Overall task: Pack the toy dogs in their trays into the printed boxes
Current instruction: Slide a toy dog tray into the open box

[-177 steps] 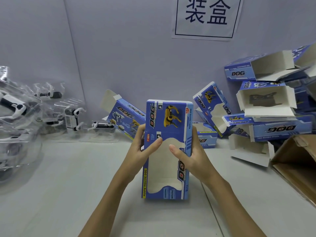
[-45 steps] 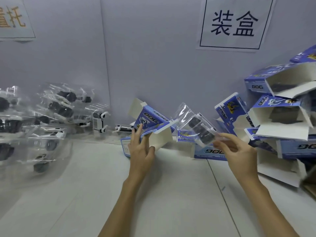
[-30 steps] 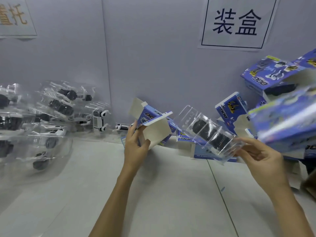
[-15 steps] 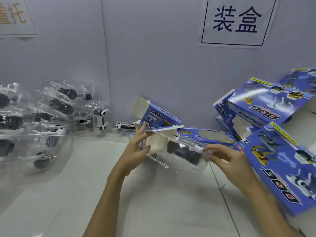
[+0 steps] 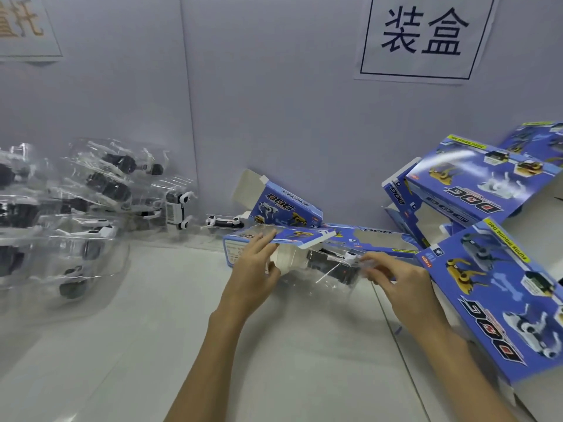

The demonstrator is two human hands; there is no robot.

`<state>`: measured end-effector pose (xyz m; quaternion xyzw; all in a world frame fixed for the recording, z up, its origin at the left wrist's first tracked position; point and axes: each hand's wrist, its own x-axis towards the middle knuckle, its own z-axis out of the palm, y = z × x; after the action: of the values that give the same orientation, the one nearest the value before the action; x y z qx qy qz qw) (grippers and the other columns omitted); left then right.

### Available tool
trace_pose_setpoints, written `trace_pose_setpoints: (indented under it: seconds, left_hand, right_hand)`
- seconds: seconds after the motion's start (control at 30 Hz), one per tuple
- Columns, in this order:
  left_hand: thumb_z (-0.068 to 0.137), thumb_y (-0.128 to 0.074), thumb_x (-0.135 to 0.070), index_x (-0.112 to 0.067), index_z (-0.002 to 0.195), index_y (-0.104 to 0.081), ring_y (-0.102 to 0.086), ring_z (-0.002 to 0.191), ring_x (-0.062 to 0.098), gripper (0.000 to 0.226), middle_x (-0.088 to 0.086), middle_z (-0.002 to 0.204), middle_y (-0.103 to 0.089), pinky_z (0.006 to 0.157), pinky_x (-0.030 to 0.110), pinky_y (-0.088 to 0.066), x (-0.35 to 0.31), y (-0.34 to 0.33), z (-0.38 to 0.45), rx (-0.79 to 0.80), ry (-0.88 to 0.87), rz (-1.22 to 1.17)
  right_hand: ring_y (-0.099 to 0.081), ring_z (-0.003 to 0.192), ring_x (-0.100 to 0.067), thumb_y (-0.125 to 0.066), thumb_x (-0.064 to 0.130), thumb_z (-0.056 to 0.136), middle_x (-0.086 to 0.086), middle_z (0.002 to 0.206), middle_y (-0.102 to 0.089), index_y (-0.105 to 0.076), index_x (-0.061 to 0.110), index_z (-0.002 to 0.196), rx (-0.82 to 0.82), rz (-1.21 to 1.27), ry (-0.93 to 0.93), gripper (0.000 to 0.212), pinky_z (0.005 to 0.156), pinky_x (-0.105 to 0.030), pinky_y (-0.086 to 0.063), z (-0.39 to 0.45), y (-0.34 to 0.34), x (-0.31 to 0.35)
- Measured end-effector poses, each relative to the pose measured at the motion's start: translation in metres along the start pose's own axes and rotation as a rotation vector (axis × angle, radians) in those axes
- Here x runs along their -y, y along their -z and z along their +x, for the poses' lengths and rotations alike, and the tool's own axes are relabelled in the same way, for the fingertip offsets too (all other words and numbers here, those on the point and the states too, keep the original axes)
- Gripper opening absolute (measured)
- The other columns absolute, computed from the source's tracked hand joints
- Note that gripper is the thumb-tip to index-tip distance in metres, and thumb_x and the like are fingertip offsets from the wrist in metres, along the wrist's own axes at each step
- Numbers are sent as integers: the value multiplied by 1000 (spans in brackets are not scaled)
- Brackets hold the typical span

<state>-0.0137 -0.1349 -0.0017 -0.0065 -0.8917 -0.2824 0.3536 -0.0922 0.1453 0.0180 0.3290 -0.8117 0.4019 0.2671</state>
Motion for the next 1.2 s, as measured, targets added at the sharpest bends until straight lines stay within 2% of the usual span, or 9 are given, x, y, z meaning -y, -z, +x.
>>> trace_pose_setpoints:
  seconds: [0.23,0.33,0.43,0.57,0.7,0.77,0.87,1.03,1.2]
  left_hand:
    - [86,-68,0,-16,142,-61,-47,141,18,59,-6,151,-56,107,27,-42,-5,7,1,-46,-25,98]
    - [83,-71,-5,-16,125,-64,-50,133,17,45,-7,143,-59,94,26,-47,-13,7,1,-67,-15,123]
    - [83,-72,-4,-13,121,-62,-49,132,20,41,-2,142,-59,90,28,-47,-18,5,1,-52,-11,196]
    - [85,-75,-8,-10,120,-60,-52,129,22,38,0,137,-60,85,29,-49,-19,7,0,-32,-16,245]
    - [84,-70,-4,-16,117,-52,-51,114,21,40,-6,116,-56,75,34,-47,-18,5,-2,13,3,150]
    - [84,-67,-1,-20,116,-50,-47,117,17,42,-11,117,-54,77,39,-51,-18,3,-3,54,-23,122]
    - [83,-68,0,-24,115,-49,-47,120,13,44,-14,119,-56,83,35,-50,-16,3,-2,43,-41,83]
    - [81,-71,-2,-31,113,-48,-43,115,0,49,-26,115,-49,73,23,-40,-13,6,0,23,-28,77]
    - [82,-75,-13,-30,116,-50,-47,111,6,46,-19,112,-54,73,30,-45,-13,7,-1,25,-30,31]
  right_hand:
    - [-72,82,-20,-76,6,93,1,95,-76,-73,14,122,-38,-70,72,31,78,-42,-63,-3,-5,4]
    - [-66,108,-21,-61,-5,99,-1,124,-67,-59,19,143,37,51,-42,50,95,-23,-51,-7,-12,7]
    - [-55,131,-10,-46,15,95,7,147,-58,-44,32,156,112,246,-245,63,108,-28,-42,-11,-16,12]
    - [-65,122,-7,-44,18,95,4,139,-63,-33,38,161,125,540,-291,70,100,-24,-54,-17,-19,8]
    - [-62,123,-11,-58,60,87,1,135,-55,-30,48,159,101,531,-300,78,103,-44,-57,-15,-24,-3]
    - [-57,128,-4,-71,75,74,15,142,-50,-31,52,156,150,455,-301,94,101,-39,-57,-16,-27,-5]
    - [-54,128,1,-86,63,66,17,142,-48,-39,62,143,151,438,-274,90,91,-25,-58,-21,-35,-5]
    - [-65,112,-7,-93,29,75,5,127,-59,-57,45,126,-78,473,-261,64,72,-15,-56,-21,-45,1]
    - [-65,107,-3,-89,41,69,1,121,-65,-56,40,122,-206,571,-311,63,77,-8,-51,-19,-50,7]
